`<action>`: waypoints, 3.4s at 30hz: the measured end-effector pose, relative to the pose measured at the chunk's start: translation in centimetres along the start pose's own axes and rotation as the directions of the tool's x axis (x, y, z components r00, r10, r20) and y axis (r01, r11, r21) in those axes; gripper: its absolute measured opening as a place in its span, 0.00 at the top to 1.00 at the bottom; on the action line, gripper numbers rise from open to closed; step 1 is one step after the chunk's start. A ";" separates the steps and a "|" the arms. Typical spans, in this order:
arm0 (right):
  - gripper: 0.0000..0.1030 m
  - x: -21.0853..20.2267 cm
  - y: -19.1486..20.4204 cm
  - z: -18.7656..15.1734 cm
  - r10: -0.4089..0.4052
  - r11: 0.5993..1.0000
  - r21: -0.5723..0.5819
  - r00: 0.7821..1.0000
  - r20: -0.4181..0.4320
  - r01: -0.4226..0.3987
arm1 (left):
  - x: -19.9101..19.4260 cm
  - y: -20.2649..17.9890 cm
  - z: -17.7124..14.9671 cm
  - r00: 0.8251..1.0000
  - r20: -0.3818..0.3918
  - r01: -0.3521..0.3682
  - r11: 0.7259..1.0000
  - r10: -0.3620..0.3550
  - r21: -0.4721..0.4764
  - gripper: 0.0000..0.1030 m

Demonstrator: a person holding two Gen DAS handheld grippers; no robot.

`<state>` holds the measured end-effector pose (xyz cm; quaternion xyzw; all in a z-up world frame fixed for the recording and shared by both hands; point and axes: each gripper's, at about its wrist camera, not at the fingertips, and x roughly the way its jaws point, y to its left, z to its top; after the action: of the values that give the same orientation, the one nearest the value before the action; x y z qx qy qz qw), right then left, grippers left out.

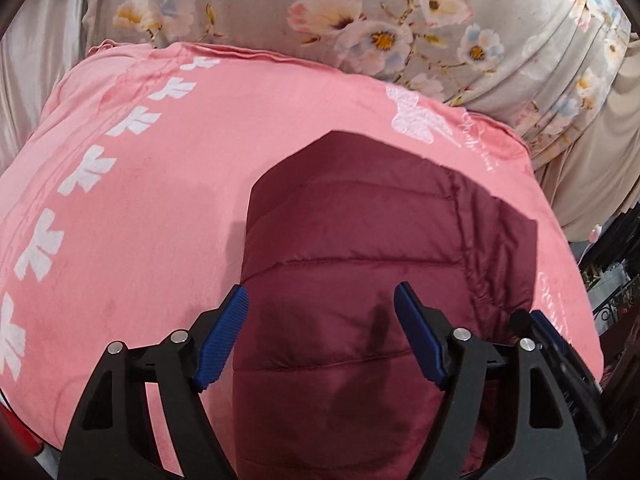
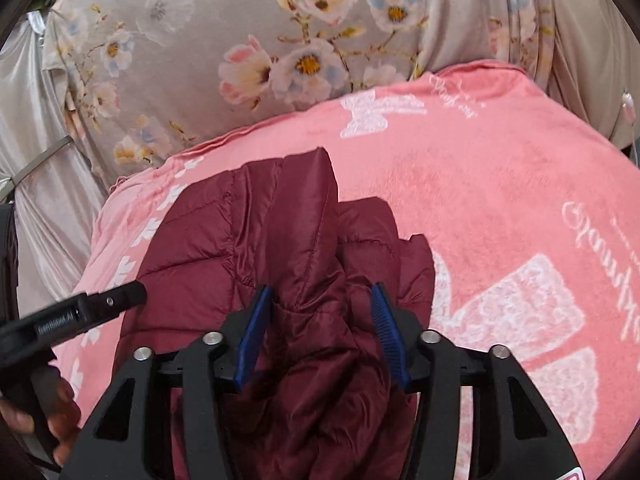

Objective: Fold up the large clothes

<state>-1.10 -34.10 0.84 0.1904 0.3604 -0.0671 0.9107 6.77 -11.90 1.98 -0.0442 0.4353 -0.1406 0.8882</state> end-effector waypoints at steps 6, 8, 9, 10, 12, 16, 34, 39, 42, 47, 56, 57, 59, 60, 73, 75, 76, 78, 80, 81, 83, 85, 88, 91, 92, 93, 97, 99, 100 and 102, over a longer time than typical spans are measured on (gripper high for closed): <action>0.93 -1.3 0.7 0.6 0.004 0.999 -0.033 0.999 0.034 -0.003 | 1.9 -0.8 -0.7 0.999 -0.030 -0.019 1.000 0.020 0.014 0.30; 0.93 -2.5 0.7 1.1 -0.004 0.999 -0.040 0.998 0.058 0.007 | 1.9 -1.1 -0.7 0.999 -0.027 -0.022 1.000 0.022 0.022 0.31; 0.93 -2.9 0.6 1.3 -0.015 0.999 -0.044 0.998 0.062 0.018 | 1.7 -1.4 -0.6 0.999 -0.025 -0.019 0.999 0.020 0.026 0.31; 0.93 -3.1 0.4 1.3 -0.036 0.998 -0.042 0.997 0.061 0.038 | 1.7 -1.5 -0.6 1.000 -0.023 -0.017 0.999 0.018 0.029 0.31; 0.93 -2.5 -0.3 0.9 -0.074 0.997 -0.033 0.996 0.041 0.076 | 1.8 -2.1 -0.4 1.000 -0.017 -0.014 0.999 0.015 0.039 0.31; 0.93 -0.5 -2.0 -0.4 -0.101 0.995 0.005 0.995 -0.012 0.101 | 2.6 -3.4 -0.6 0.999 -0.018 -0.030 0.997 0.032 0.069 0.31; 0.91 3.2 -3.2 -4.0 -0.159 0.987 -0.009 0.986 -0.044 0.159 | 5.7 -5.6 -2.6 0.990 0.008 -0.138 0.979 0.138 0.150 0.29; 0.91 3.7 -3.1 -4.4 -0.171 0.985 -0.012 0.985 -0.038 0.170 | 6.4 -5.9 -3.0 0.987 0.016 -0.158 0.974 0.157 0.164 0.28; 0.91 3.8 -2.9 -4.6 -0.174 0.985 -0.010 0.984 -0.035 0.174 | 6.7 -6.1 -3.2 0.986 0.023 -0.168 0.971 0.166 0.170 0.28; 0.91 3.9 -2.7 -4.8 -0.181 0.983 -0.013 0.983 -0.034 0.181 | 7.0 -6.2 -3.5 0.983 0.037 -0.182 0.967 0.178 0.177 0.28; 0.83 1.6 -2.2 -3.8 -0.206 0.979 -0.009 0.978 -0.042 0.206 | 6.8 -6.0 -3.5 0.985 0.036 -0.171 0.970 0.167 0.171 0.27; 0.81 1.1 -2.3 -3.7 -0.204 0.979 0.001 0.978 -0.043 0.204 | 6.6 -5.8 -3.2 0.988 0.021 -0.152 0.974 0.151 0.167 0.27; 0.74 -0.4 -2.9 -3.4 -0.189 0.981 0.033 0.981 -0.047 0.191 | 5.9 -5.1 -2.7 0.993 -0.006 -0.112 0.983 0.114 0.149 0.28; 0.73 -1.0 -3.2 -3.3 -0.184 0.982 0.044 0.982 -0.049 0.186 | 5.4 -4.5 -2.3 0.996 -0.026 -0.079 0.989 0.083 0.123 0.28; 0.64 -0.9 -4.4 0.9 -0.072 0.979 0.187 0.996 -0.048 0.080 | 1.8 -1.5 -0.8 0.998 -0.044 0.049 0.999 -0.049 -0.010 0.28; 0.64 -0.3 -4.7 2.8 -0.054 0.972 0.228 0.998 -0.042 0.062 | 1.7 -1.7 -0.5 0.998 -0.037 0.041 0.999 -0.041 -0.002 0.28; 0.64 0.1 -4.9 3.6 -0.044 0.969 0.242 0.998 -0.045 0.053 | 1.7 -1.8 -0.2 0.999 -0.032 0.037 0.999 -0.037 0.000 0.28; 0.64 0.8 -5.0 5.0 -0.067 0.965 0.250 0.996 -0.054 0.079 | 1.7 -1.8 0.5 0.999 -0.022 0.034 0.999 -0.034 -0.005 0.28; 0.64 1.0 -4.9 5.6 -0.087 0.966 0.240 0.994 -0.066 0.101 | 1.7 -2.0 1.6 1.000 -0.007 0.027 1.000 -0.027 -0.009 0.28; 0.64 0.7 -4.8 5.4 -0.080 0.967 0.235 0.994 -0.070 0.094 | 1.7 -2.3 2.4 1.000 -0.001 0.026 1.000 -0.026 -0.009 0.28; 0.64 -0.6 -4.7 4.1 -0.061 0.975 0.210 0.996 -0.065 0.074 | 1.6 -3.5 4.2 0.999 0.014 0.037 0.999 -0.038 0.017 0.28; 0.64 -2.8 -4.9 1.2 -0.080 0.982 0.166 0.995 -0.065 0.090 | 1.2 -5.3 5.6 0.998 0.027 0.059 0.996 -0.061 0.074 0.28; 0.64 -5.2 -5.1 -3.4 -0.060 0.990 0.118 0.993 -0.101 0.072 | 1.0 -9.3 6.4 0.994 0.019 0.100 0.972 -0.107 0.210 0.28; 0.64 -6.2 -4.6 -6.5 -0.029 0.994 0.100 0.992 -0.121 0.042 | 3.1 -13.9 5.9 0.981 -0.102 0.191 0.924 -0.167 0.330 0.28; 0.64 -6.3 -4.4 -7.1 -0.032 0.996 0.082 0.993 -0.115 0.042 | 4.1 -15.4 5.5 0.977 -0.137 0.205 0.910 -0.166 0.360 0.28; 0.69 -6.1 -4.3 -7.5 -0.045 0.997 0.063 0.992 -0.117 0.052 | 5.3 -16.9 4.9 0.976 -0.158 0.200 0.899 -0.148 0.389 0.28; 0.89 -5.8 -4.8 -8.8 -0.023 0.997 0.071 0.989 -0.143 0.034 | 9.9 -20.9 2.6 0.969 -0.237 0.171 0.875 -0.067 0.452 0.35; 0.90 -6.0 -5.3 -9.4 -0.034 0.996 0.074 0.989 -0.141 0.045 | 11.9 -22.0 1.5 0.972 -0.237 0.125 0.867 -0.008 0.482 0.36; 0.90 -5.9 -5.5 -9.5 -0.039 0.996 0.077 0.989 -0.143 0.050 | 12.5 -22.3 1.1 0.974 -0.226 0.105 0.864 0.010 0.492 0.36; 0.91 -5.5 -6.2 -9.9 -0.044 0.995 0.086 0.987 -0.154 0.057 | 13.7 -22.5 0.5 0.976 -0.217 0.078 0.870 0.034 0.487 0.37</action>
<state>-12.97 -35.94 -3.90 0.2265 0.4300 -0.0916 0.8691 10.35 -37.42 -3.58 0.1944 0.4793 -0.2611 0.8151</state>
